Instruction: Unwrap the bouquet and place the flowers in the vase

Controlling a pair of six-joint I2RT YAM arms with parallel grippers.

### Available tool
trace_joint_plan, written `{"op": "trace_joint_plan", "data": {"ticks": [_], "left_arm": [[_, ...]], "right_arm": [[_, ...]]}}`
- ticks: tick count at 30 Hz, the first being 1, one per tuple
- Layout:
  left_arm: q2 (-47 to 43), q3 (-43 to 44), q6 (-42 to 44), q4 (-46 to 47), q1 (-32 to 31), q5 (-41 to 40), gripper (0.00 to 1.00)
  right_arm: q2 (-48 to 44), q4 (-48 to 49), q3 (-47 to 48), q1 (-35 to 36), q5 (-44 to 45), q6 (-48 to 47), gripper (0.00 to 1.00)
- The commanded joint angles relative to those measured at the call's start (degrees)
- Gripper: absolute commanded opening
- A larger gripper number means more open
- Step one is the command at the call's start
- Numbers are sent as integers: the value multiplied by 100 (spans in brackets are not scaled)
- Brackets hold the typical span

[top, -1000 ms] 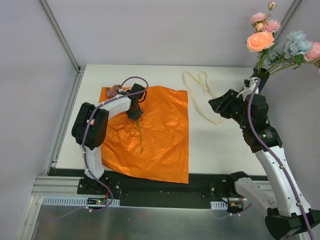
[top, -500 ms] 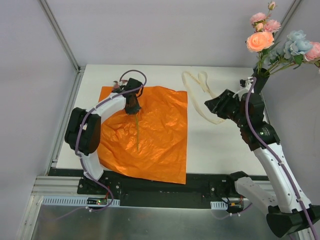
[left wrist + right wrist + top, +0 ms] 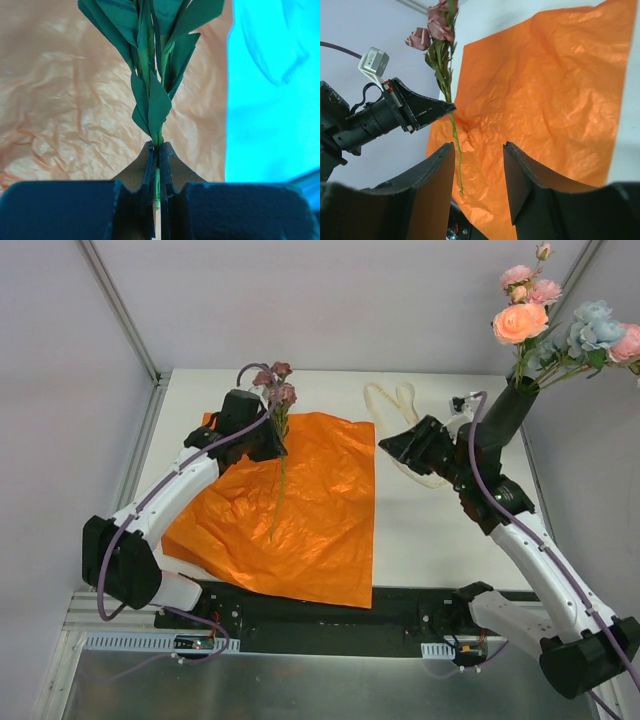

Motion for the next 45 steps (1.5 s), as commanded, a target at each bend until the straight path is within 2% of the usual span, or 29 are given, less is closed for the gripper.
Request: {"op": "trace_joint_plan", "data": {"ticks": [1,4,8,13,19,25,32,35,40,41,43,45], "left_arm": [[-570,-383,356,379,-93,1386,0],[-851,-585,435,590,-102,2020,0],[-1150,-770,383,828,-111,2644,0],[-1326,-928,365,977,-137,3119,0],[-1415,-1139,313,1144,-146,3515,0],[-1467,-1245,251,1338,-154,3647,0],[-1511,-1298,251,1382,-154,3612,0],[-1529,-1324,268,1382,-154,3603,0],[-1590,-1403,286,1373,-154,3524,0],[-1608,-1412,303,1356,-154,3507,6],[-1660,-1412,382,1233,-154,3480,19],[-1722,-1360,505,1040,-154,3419,40]], "right_arm": [[356,911,72,402,-222,403,49],[751,1096,221,797,-196,420,50],[1261,1894,283,1175,-222,666,52],[1894,2282,529,1668,-46,701,53],[2519,2757,775,1879,-196,904,53],[2765,2696,933,1985,85,904,53],[2888,1976,1250,2090,498,851,51],[2924,1931,1276,2108,507,860,40],[2792,2255,1101,2117,779,772,7],[2757,2369,1066,2117,876,720,0],[2713,2475,1065,2108,982,597,0],[2652,2502,1126,2117,1035,325,0]]}}
